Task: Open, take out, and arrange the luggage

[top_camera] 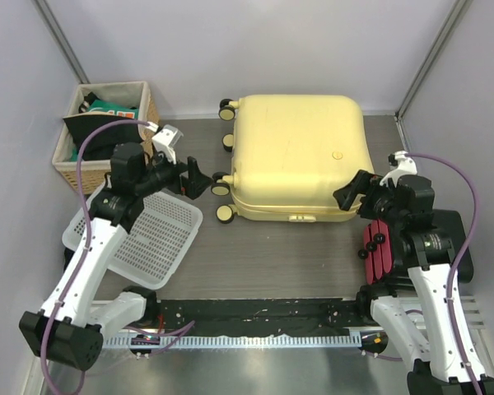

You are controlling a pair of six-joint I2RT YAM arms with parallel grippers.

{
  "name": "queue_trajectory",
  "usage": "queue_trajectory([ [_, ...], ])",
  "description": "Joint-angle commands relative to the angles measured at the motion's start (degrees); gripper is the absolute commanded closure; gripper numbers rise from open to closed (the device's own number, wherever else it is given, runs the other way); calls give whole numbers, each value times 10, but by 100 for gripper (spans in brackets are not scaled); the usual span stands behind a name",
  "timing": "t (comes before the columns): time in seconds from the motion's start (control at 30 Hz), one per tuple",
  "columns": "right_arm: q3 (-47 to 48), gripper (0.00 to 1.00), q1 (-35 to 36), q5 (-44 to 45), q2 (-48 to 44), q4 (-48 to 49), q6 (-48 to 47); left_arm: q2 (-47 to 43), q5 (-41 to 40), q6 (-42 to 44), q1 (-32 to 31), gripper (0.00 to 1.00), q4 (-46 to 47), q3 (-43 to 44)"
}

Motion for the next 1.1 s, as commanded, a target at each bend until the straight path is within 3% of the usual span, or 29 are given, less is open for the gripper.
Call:
queue_trajectory([
  [0.0,-34,7,-1,-4,29,27,-6,53,38,52,-2,0,79,29],
  [0.17,-63,7,-1,-6,88,83,8,177,148,72,-3,0,88,107],
  [0.4,-76,6,-1,95,134,146,18,291,168,142,-16,0,81,151],
  [0.63,-86,4,0,185,155,201,23,363,203,169,-56,0,4,175],
  [0.83,-68,3,-1,216,163,209,18,351,172,190,-96,6,-85,165],
  [1.07,-64,2,-7,232,194,239,21,281,182,116,-136,6,6,68],
])
